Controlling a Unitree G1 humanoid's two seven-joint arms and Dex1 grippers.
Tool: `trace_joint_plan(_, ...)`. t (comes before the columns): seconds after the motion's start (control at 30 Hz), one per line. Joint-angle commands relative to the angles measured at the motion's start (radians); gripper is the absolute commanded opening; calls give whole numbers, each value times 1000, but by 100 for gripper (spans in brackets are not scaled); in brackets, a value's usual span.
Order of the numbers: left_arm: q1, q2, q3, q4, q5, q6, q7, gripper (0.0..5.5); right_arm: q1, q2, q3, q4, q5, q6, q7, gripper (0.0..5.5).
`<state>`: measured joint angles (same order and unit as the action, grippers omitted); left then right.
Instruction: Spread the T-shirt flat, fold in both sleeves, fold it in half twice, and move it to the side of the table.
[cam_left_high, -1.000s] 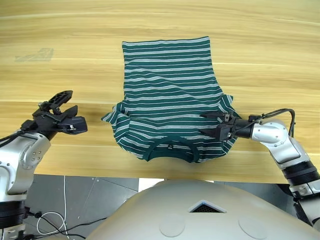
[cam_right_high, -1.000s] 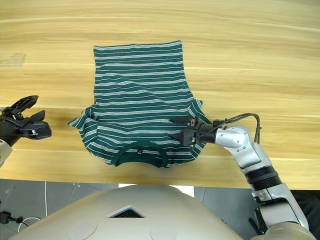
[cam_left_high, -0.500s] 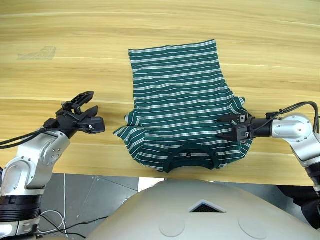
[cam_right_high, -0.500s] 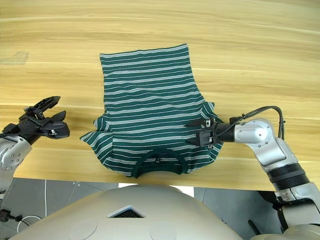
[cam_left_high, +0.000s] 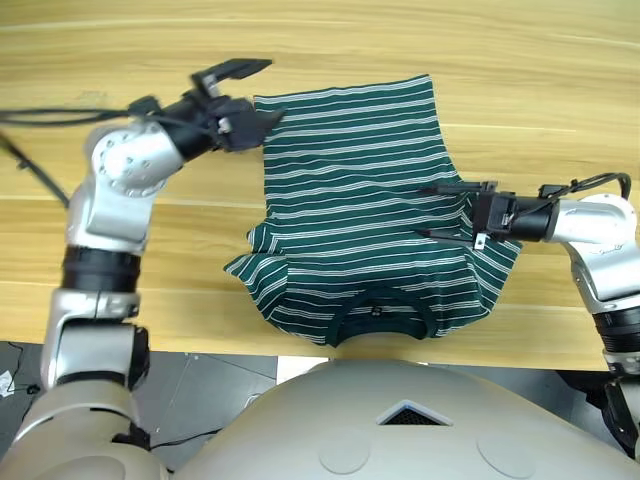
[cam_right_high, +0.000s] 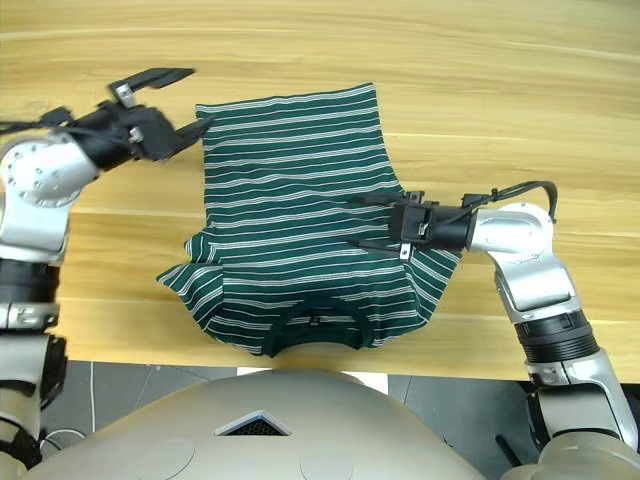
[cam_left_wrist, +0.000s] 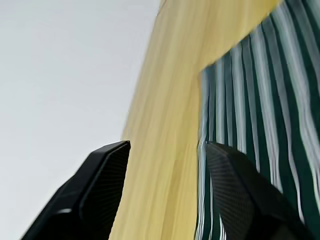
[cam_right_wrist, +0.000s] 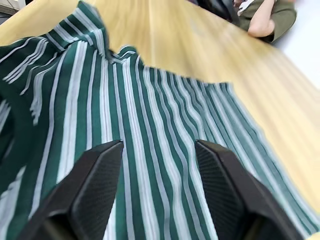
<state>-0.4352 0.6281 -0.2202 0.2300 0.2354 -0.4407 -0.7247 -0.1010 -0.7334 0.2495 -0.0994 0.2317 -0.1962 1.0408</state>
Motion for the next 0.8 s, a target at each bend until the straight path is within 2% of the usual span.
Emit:
trace_joint_plan(0.03, -91, -22, -168, 140, 113, -59, -117, 279, -49, 8, -66, -8, -2, 0, -31, 265)
trace_joint_plan(0.2, -48, -22, -298, 250, 206, -127, -162, 279, -89, 28, -156, -17, -4, -12, -107, 265)
trace_joint_plan(0.33, -17, -3, -372, 350, 316, -182, -96, 279, -104, 52, -179, -22, -12, -14, -143, 265)
trace_joint_plan(0.43, -110, 4, -422, 473, 475, -203, 98, 279, -94, 60, -182, -23, -20, -19, -150, 265)
trace_joint_plan(0.53, -247, -19, -495, 562, 685, -164, 456, 279, -88, 72, -169, -14, -33, -31, -153, 265)
trace_joint_plan(0.6, -296, -39, -541, 596, 779, -151, 624, 279, -87, 76, -162, -4, -41, -38, -151, 265)
trace_joint_plan(0.7, -330, -62, -605, 629, 884, -151, 809, 279, -82, 82, -159, 4, -47, -47, -149, 265)
trace_joint_plan(0.8, -331, -70, -638, 655, 921, -166, 897, 279, -74, 89, -159, 9, -52, -52, -147, 265)
